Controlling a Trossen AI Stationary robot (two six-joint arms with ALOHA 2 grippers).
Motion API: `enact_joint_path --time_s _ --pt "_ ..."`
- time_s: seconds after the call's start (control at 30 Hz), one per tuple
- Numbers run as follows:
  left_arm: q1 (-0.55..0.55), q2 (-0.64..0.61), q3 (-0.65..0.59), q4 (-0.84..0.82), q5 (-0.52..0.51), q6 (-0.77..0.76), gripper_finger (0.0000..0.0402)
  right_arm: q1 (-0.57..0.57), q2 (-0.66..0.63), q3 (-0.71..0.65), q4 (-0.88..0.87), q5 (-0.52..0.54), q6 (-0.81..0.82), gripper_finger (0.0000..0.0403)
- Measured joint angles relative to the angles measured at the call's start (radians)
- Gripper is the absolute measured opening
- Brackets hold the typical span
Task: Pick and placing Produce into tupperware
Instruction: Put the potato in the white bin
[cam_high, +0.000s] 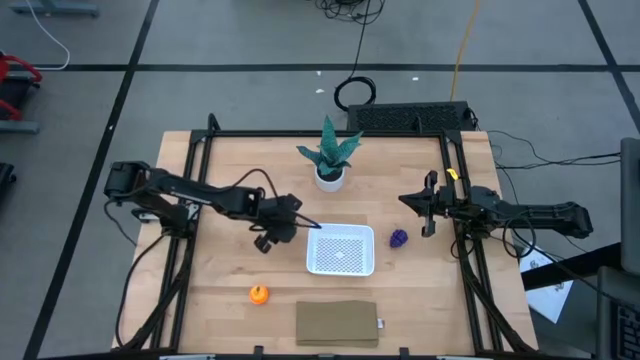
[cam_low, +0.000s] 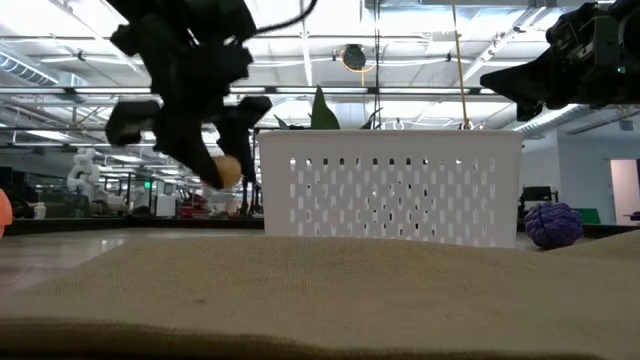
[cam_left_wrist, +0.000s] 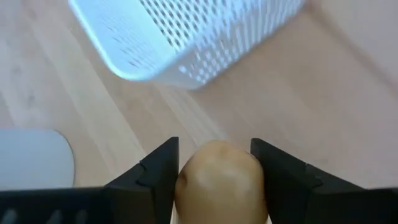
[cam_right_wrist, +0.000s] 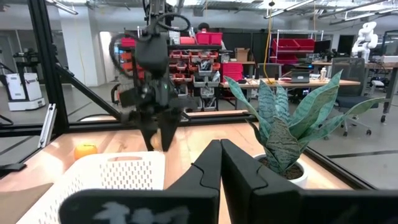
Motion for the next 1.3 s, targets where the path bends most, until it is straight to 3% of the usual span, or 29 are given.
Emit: enact_joint_path --time_s 0.37,0.87,1.3 --pt "0.006 -0.15 0.002 0.018 0.069 -0.244 0.019 0.0 0.0 0.0 0.0 0.0 0.0 0.0" --pt "0.06 -0.116 0.015 0.106 0.034 -0.468 0.0191 0.0 0.0 0.0 0.0 0.0 0.001 0.0" --pt "0.016 0.135 0.391 -0.038 0.092 -0.396 0.0191 0.0 0.019 0.0 0.006 0.003 0.012 0.0"
